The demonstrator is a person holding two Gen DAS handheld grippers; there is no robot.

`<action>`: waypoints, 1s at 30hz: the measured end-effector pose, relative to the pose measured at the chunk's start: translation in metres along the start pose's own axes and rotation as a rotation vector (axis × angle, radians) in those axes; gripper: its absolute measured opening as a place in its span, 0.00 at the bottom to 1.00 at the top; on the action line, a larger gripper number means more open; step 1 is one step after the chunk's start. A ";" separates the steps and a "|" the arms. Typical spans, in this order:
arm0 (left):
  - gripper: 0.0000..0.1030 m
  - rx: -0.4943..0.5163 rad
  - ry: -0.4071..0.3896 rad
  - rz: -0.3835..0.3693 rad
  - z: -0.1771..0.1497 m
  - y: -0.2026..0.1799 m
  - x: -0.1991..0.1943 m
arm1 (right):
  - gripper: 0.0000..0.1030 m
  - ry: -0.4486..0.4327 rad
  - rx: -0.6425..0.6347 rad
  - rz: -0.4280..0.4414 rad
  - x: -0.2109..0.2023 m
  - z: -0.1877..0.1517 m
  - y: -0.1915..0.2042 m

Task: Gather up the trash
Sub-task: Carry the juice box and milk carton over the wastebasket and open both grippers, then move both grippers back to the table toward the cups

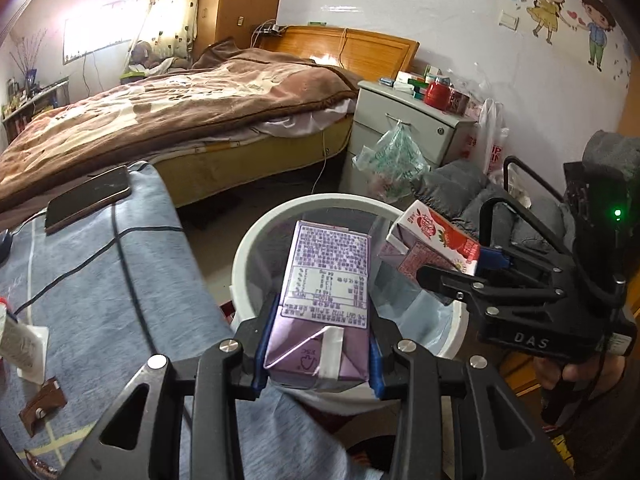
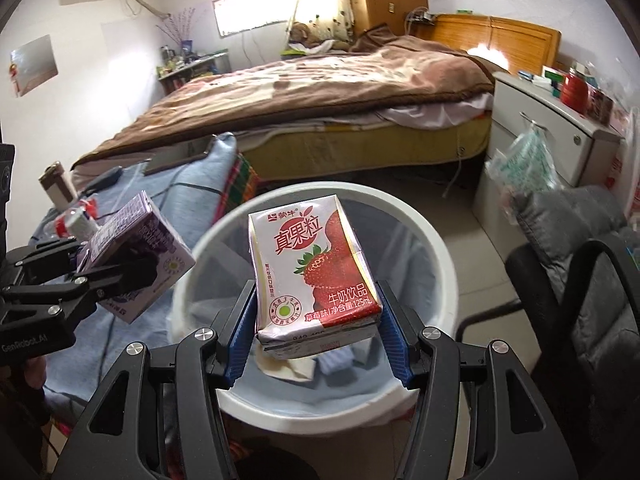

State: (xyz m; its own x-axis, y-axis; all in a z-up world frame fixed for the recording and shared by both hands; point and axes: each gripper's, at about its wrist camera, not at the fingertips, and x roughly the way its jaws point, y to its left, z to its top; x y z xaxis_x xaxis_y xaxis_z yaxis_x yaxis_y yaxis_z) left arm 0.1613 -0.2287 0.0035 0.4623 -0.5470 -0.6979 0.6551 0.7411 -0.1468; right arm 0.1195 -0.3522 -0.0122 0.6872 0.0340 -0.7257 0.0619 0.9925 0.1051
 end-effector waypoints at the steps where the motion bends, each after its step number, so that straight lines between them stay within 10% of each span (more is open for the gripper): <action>1: 0.38 0.001 0.006 0.002 0.000 -0.002 0.003 | 0.56 0.003 0.002 -0.006 0.000 -0.001 -0.002; 5: 0.39 -0.011 0.022 0.006 0.002 -0.004 0.014 | 0.57 0.011 0.013 -0.032 0.001 -0.002 -0.011; 9: 0.65 -0.009 0.019 0.006 0.002 -0.006 0.016 | 0.57 0.019 0.022 -0.031 0.004 -0.002 -0.015; 30: 0.65 -0.073 -0.083 0.065 -0.016 0.031 -0.048 | 0.58 -0.052 0.015 -0.048 -0.014 -0.003 0.017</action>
State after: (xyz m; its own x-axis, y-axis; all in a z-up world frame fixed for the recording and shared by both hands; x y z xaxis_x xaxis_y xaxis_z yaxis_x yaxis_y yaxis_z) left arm 0.1498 -0.1733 0.0207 0.5520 -0.5248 -0.6480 0.5783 0.8008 -0.1560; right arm 0.1092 -0.3354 -0.0024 0.7200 -0.0206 -0.6936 0.1065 0.9910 0.0812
